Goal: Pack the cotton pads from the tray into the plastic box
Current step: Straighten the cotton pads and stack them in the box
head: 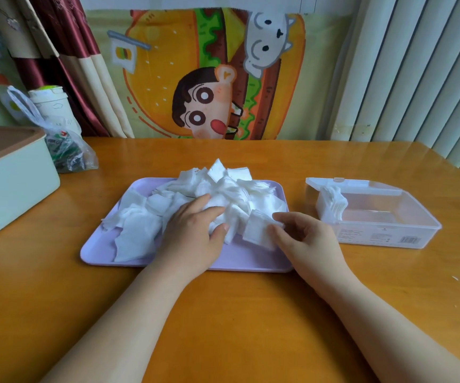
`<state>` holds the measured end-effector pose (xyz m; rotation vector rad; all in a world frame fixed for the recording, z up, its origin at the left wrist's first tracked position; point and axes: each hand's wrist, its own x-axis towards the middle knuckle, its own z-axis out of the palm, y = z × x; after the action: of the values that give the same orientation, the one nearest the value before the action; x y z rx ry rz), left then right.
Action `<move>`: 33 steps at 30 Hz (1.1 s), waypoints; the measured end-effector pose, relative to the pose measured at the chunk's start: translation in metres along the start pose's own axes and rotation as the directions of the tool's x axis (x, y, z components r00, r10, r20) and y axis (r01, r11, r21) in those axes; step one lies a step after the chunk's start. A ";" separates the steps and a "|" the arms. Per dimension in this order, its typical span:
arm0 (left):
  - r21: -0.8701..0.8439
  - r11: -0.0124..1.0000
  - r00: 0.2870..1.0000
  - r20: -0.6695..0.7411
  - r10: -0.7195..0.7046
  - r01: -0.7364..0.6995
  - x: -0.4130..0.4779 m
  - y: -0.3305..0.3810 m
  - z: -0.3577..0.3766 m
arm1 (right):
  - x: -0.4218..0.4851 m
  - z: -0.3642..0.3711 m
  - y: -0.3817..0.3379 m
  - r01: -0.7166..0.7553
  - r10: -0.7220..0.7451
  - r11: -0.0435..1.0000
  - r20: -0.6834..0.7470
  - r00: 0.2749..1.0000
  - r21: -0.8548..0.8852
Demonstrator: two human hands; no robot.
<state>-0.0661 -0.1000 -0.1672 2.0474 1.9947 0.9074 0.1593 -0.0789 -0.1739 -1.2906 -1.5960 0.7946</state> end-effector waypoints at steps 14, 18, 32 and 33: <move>-0.301 0.928 0.941 -0.186 -0.284 0.220 0.004 0.011 -0.003 | 0.000 0.000 0.002 -0.026 0.025 0.997 0.028 0.999 0.069; -0.541 0.810 0.932 -0.121 -0.341 0.226 0.002 0.016 -0.010 | -0.001 0.000 0.003 -0.035 0.033 0.994 0.025 0.999 0.101; -0.857 0.424 0.954 0.293 -0.068 0.294 -0.008 0.029 -0.008 | 0.001 0.001 0.003 -0.030 0.029 0.984 0.007 1.000 0.175; -0.857 0.425 0.952 0.301 -0.049 0.293 -0.009 0.029 -0.007 | 0.000 0.000 0.003 -0.028 0.027 0.983 0.007 1.000 0.181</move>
<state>-0.0444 -0.1135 -0.1499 1.1935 1.0932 1.2330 0.1602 -0.0779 -0.1766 -1.1830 -1.4755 0.9381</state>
